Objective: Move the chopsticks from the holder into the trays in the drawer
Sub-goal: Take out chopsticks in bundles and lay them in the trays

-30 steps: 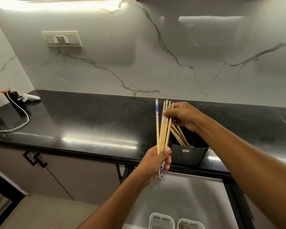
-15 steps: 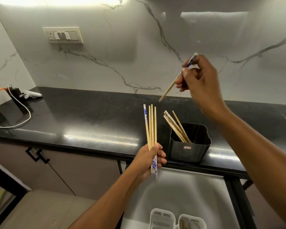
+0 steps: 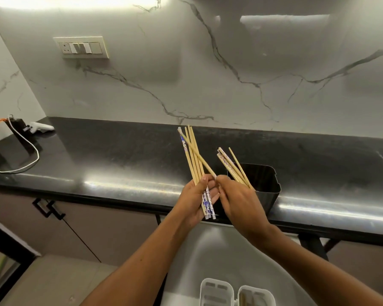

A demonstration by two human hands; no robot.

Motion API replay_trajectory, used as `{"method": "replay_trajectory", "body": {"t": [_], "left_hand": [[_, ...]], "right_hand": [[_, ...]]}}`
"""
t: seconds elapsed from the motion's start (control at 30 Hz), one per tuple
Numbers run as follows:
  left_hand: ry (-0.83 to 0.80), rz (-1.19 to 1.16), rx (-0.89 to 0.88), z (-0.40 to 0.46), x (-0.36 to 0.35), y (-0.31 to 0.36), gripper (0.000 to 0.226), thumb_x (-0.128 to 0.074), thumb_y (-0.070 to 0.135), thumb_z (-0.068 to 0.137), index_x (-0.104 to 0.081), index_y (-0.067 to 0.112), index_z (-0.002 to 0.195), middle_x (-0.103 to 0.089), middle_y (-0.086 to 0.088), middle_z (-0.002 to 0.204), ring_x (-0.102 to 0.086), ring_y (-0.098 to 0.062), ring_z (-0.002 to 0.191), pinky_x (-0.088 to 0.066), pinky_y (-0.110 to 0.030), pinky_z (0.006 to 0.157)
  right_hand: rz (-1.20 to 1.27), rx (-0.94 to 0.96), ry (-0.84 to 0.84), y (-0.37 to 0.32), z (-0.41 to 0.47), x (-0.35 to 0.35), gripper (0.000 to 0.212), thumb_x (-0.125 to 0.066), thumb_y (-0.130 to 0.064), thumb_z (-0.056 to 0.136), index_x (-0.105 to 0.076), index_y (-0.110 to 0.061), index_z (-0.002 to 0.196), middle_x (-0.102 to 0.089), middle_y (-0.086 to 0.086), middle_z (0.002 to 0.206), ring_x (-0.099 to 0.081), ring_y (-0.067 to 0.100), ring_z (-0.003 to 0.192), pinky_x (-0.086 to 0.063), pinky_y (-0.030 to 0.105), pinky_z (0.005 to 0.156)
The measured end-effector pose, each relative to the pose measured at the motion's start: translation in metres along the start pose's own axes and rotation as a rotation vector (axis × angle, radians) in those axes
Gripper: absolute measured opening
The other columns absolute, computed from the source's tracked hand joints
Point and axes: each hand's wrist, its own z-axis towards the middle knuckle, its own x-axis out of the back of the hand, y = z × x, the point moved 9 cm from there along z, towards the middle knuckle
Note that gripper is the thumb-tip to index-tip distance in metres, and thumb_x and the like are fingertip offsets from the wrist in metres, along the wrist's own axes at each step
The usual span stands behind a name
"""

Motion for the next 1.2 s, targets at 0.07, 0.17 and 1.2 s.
{"method": "replay_trajectory", "body": {"t": [0.07,0.17,1.2], "left_hand": [[0.009,-0.009,-0.006,0.001,0.001,-0.002,0.03,-0.043,0.021,0.099,-0.059,0.0,0.114,-0.074,-0.013,0.095,-0.072,-0.024,0.091,-0.059,-0.035,0.081],[-0.012,-0.008,-0.03,0.001,-0.002,0.001,0.032,-0.042,0.021,0.1,-0.058,0.0,0.118,-0.072,-0.013,0.1,-0.071,-0.023,0.09,-0.061,-0.034,0.076],[-0.075,0.45,-0.108,-0.012,0.026,-0.01,0.014,-0.049,0.018,0.097,-0.062,0.011,0.099,-0.071,-0.007,0.084,-0.072,-0.02,0.086,-0.059,-0.032,0.083]], "right_hand": [[0.075,-0.177,-0.012,0.014,-0.002,-0.006,0.019,-0.044,-0.026,0.098,-0.05,-0.018,0.114,-0.065,-0.004,0.084,-0.061,0.008,0.066,-0.053,0.021,0.059],[0.172,-0.321,-0.053,0.025,-0.008,-0.018,0.01,-0.05,-0.023,0.097,-0.05,-0.021,0.106,-0.063,-0.011,0.077,-0.063,0.003,0.062,-0.051,0.014,0.054],[-0.845,0.492,-0.23,-0.054,0.112,0.028,0.023,-0.066,-0.019,0.085,-0.067,-0.01,0.106,-0.063,0.012,0.101,-0.06,0.025,0.09,-0.048,0.037,0.072]]}}
